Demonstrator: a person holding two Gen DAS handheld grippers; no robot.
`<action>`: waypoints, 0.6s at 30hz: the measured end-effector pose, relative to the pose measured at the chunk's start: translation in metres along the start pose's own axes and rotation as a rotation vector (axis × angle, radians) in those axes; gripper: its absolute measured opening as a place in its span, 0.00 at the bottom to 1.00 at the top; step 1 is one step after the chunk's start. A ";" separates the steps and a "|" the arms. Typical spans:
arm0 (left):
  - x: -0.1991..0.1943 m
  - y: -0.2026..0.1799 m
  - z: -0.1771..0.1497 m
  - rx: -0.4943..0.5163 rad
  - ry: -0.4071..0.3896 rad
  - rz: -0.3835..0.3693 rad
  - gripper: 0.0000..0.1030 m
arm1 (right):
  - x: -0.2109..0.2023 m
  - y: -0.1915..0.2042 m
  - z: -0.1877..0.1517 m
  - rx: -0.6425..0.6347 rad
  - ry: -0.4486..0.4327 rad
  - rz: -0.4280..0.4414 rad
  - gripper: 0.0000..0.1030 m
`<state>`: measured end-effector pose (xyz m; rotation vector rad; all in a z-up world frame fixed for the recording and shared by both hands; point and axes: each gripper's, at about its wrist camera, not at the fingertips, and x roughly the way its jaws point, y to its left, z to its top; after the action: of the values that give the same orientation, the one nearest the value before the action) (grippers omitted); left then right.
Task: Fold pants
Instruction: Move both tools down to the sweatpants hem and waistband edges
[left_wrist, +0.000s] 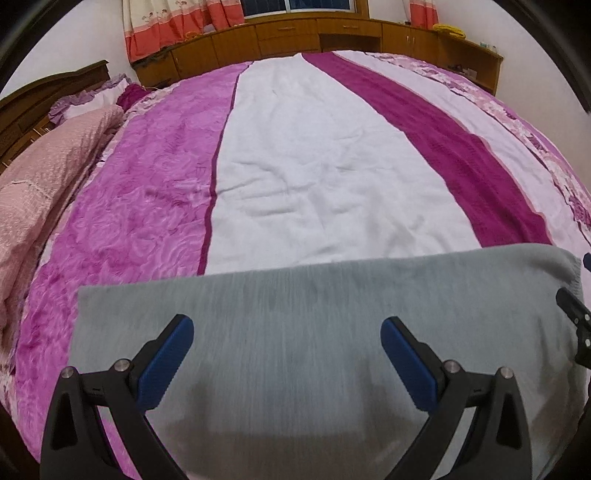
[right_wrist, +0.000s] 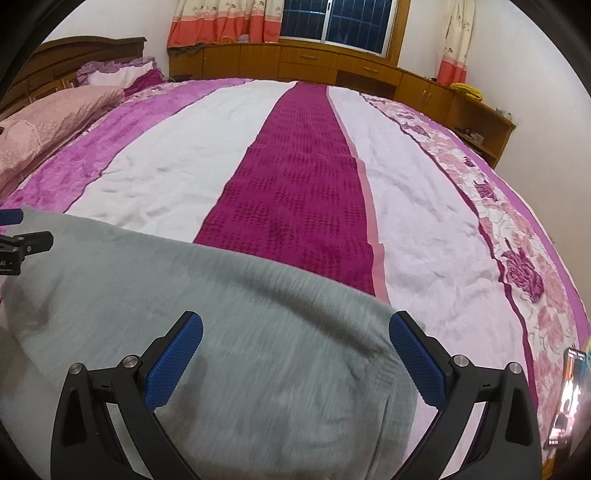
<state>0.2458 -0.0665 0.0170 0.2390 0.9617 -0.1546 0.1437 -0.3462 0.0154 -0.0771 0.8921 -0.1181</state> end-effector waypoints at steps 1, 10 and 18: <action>0.007 0.001 0.003 -0.002 0.010 -0.008 1.00 | 0.006 -0.001 0.002 -0.004 0.008 0.001 0.95; 0.056 0.007 0.018 0.000 0.085 -0.091 1.00 | 0.047 -0.005 0.016 -0.077 0.074 0.040 0.95; 0.084 0.008 0.017 0.055 0.115 -0.122 1.00 | 0.074 -0.003 0.018 -0.113 0.126 0.097 0.95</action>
<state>0.3087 -0.0651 -0.0414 0.2419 1.0882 -0.2824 0.2037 -0.3591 -0.0304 -0.1324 1.0262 0.0178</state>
